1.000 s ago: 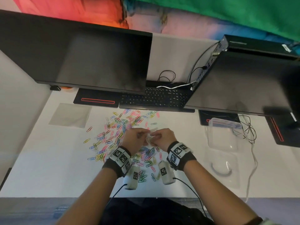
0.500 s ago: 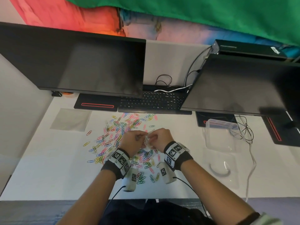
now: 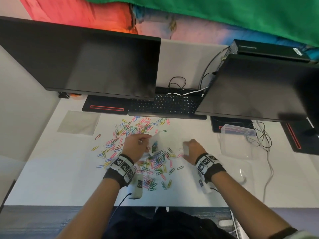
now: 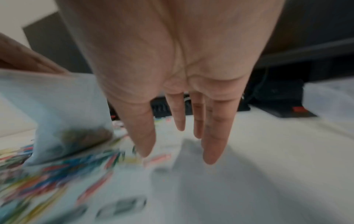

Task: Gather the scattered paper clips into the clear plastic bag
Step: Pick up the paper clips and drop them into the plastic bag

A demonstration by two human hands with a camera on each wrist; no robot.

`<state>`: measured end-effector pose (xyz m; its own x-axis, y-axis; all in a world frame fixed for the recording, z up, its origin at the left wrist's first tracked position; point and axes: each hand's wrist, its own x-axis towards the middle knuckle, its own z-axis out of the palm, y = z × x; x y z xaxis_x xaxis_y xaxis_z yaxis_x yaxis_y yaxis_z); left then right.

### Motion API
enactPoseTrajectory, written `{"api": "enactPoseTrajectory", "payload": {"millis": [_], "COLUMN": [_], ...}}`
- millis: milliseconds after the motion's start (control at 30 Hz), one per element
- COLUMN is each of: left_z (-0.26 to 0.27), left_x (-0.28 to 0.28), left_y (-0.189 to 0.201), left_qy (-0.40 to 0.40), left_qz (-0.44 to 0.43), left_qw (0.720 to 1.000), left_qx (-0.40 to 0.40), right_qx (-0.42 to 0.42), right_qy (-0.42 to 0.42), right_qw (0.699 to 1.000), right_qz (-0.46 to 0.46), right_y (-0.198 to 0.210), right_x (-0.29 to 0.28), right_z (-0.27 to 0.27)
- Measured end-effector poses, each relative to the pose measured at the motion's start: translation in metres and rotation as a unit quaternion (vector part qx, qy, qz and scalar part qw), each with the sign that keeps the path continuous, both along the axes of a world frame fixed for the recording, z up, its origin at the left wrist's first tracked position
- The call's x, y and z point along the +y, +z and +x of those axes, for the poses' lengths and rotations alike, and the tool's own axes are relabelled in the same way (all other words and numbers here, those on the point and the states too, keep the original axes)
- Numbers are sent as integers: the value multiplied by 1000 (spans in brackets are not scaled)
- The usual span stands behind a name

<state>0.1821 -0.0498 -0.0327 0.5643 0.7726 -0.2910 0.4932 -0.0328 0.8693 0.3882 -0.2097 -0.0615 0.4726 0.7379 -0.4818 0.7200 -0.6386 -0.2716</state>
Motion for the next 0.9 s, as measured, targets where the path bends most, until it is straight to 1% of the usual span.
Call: {"api": "enactPoseTrajectory", "payload": {"millis": [33, 67, 133, 267, 400, 533, 633, 733, 767, 800, 867, 900], "left_z": [-2, -4, -7, -12, -16, -19, -19, -17, -16, -15, -13, -11], "left_x": [1, 2, 4, 4, 4, 5, 4, 2, 1, -1, -5, -7], "left_y": [0, 1, 1, -2, -2, -5, -5, -4, -4, -3, -1, -1], "left_qy": [6, 11, 18, 25, 32, 37, 36, 34, 31, 26, 18, 15], "left_qz": [-3, -4, -7, -13, -14, -19, -21, -19, -19, -20, -26, -30], "left_qw": [1000, 1000, 1000, 999, 999, 999, 999, 999, 999, 999, 999, 999], "left_qx": [-4, -7, -11, -22, -26, -25, -20, -19, -19, -21, -25, -27], "right_qx": [14, 38, 86, 98, 69, 20, -16, -16, -15, 1, 51, 86], "right_qy": [6, 3, 4, 61, 126, 211, 247, 260, 250, 205, 56, -27], "right_qw": [999, 999, 996, 992, 988, 975, 963, 962, 964, 973, 988, 983], "right_qz": [-30, -27, 13, 49, 63, 75, 104, 84, 91, 104, 135, 158], "right_y": [-10, -18, -29, -41, -47, -47, -47, -46, -45, -40, -34, -31], "right_x": [-7, -11, -10, 17, 36, 36, 34, 30, 28, 26, 23, 20], "right_z": [0, -2, -10, -34, -44, -56, -59, -54, -50, -47, -38, -32]}}
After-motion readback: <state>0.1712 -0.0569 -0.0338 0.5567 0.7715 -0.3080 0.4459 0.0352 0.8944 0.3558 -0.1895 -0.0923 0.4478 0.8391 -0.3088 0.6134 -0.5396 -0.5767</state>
